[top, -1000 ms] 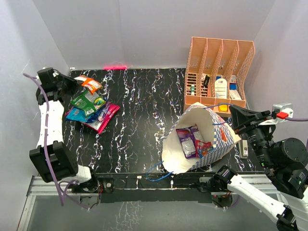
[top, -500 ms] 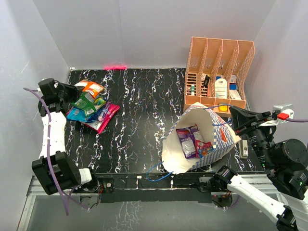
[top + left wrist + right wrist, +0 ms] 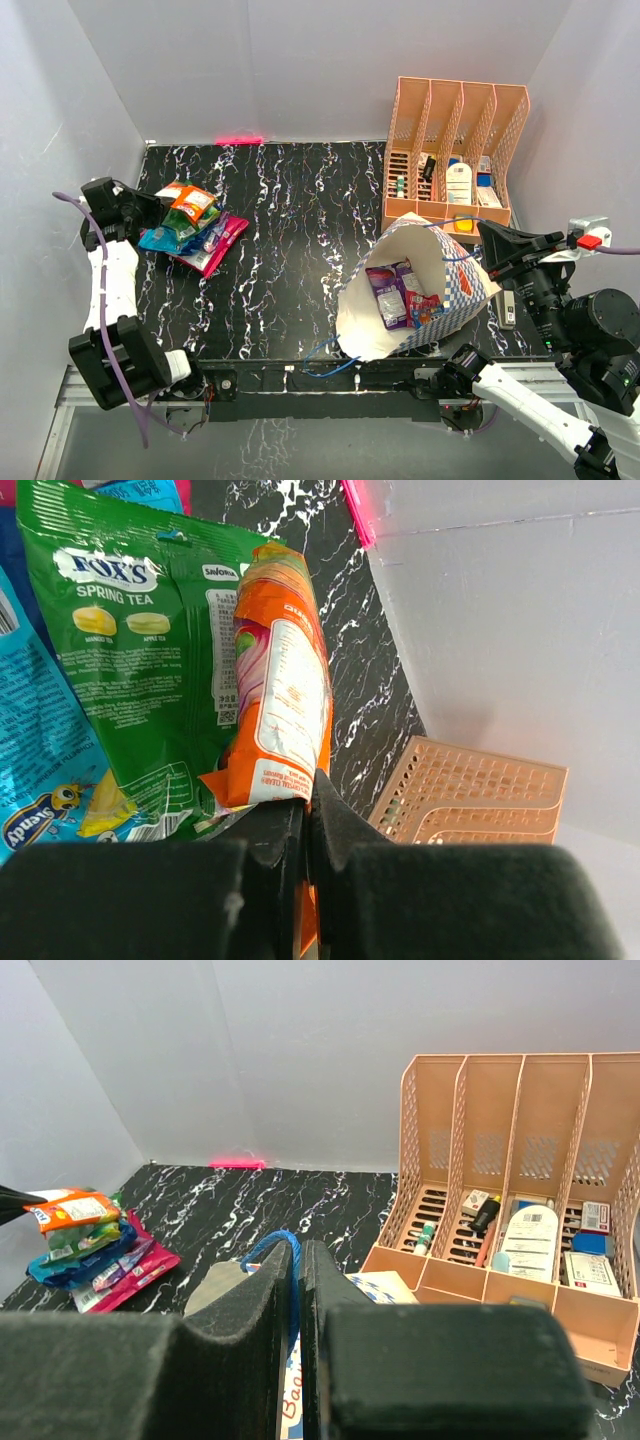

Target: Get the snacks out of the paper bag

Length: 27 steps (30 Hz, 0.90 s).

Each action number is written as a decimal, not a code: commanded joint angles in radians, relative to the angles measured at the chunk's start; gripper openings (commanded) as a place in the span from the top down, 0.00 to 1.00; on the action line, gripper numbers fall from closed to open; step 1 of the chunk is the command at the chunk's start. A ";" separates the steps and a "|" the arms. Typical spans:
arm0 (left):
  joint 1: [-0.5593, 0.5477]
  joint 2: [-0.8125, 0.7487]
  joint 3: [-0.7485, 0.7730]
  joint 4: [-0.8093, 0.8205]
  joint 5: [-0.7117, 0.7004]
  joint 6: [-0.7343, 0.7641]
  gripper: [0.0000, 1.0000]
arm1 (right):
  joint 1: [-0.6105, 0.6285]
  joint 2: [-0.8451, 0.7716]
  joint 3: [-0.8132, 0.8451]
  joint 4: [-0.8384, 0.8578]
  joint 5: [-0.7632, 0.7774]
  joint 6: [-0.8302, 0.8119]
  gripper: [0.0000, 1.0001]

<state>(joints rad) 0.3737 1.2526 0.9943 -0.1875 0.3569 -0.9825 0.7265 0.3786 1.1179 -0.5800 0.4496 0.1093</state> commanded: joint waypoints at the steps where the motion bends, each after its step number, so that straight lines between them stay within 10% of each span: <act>1: 0.024 -0.055 -0.011 0.004 0.010 0.069 1.00 | 0.004 0.008 0.051 0.025 0.019 -0.015 0.93; 19: 0.058 -0.033 -0.097 -0.027 0.007 0.139 0.88 | 0.005 0.022 0.059 0.038 0.017 -0.026 0.93; 27: 0.070 -0.020 -0.094 -0.058 0.008 0.178 0.58 | 0.004 0.029 0.063 0.044 0.013 -0.027 0.93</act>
<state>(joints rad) 0.4339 1.2243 0.9009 -0.2214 0.3546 -0.8383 0.7265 0.3923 1.1400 -0.5873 0.4534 0.0986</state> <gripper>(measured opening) 0.377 0.088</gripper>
